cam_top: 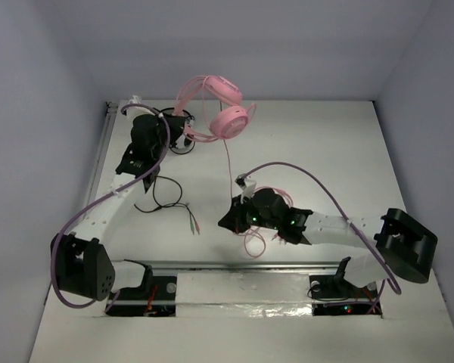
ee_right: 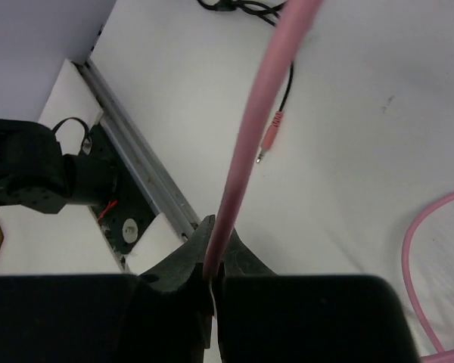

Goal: Wrap the headphones

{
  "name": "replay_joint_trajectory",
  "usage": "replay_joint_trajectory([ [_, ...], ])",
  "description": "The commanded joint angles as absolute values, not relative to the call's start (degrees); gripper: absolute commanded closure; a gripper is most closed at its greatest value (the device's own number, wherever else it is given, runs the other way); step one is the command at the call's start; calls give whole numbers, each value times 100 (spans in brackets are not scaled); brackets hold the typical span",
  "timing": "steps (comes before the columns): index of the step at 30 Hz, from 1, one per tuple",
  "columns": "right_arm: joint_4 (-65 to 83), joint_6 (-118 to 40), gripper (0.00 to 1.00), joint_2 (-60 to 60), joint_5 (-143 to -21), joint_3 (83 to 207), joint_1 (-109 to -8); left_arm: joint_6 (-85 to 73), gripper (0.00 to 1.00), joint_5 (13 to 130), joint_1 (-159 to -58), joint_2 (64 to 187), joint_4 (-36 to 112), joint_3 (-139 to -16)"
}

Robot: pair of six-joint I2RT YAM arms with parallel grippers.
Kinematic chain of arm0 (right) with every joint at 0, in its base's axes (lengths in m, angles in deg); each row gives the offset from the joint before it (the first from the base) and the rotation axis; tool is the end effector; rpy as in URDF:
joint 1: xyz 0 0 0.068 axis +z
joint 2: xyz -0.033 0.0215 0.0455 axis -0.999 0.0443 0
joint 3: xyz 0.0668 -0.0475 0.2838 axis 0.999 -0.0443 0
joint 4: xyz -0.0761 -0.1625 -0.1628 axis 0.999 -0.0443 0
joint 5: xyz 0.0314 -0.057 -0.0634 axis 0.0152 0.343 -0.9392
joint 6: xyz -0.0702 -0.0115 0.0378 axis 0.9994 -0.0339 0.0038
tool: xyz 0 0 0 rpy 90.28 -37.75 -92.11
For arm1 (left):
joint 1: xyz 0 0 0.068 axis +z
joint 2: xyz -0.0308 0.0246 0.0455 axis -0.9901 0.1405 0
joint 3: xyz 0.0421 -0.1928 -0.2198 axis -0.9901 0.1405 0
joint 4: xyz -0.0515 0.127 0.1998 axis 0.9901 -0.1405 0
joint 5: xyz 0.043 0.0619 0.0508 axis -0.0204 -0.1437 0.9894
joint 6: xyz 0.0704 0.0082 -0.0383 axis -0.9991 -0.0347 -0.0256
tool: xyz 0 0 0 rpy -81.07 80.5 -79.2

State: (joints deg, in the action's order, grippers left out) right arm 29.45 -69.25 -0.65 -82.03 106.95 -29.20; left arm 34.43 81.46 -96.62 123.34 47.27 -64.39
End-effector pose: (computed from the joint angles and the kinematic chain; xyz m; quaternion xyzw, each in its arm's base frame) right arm 0.1551 0.2678 0.2324 -0.1876 0.8109 0.4438 0.3321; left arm 0.3040 -0.0776 0.3820 -0.2421 0.6859 -0.3687 0.5788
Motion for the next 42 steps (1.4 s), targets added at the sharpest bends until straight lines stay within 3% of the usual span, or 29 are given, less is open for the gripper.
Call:
replay_joint_trajectory([
  [1, 2308, -6706, 100, -261, -8400, 11218, -2691, 3110, 100, 9667, -10037, 12004, 5244, -6550],
  [7, 657, -6381, 100, -462, -8769, 12308, -2085, 2276, 100, 10802, -10574, 12532, 4551, -6902],
  [15, -1005, -6127, 100, -885, -8611, 13345, -2014, 1493, 100, 11121, -11214, 12620, 3970, -6770],
  [30, -2378, -5168, 100, -1174, -11097, 14102, -2610, -1223, 100, 9600, -11866, 13077, 1950, -7895],
  [42, -2246, -4702, 100, -1140, -12019, 14023, -3288, -1593, 100, 7975, -11866, 12999, 1834, -7333],
])
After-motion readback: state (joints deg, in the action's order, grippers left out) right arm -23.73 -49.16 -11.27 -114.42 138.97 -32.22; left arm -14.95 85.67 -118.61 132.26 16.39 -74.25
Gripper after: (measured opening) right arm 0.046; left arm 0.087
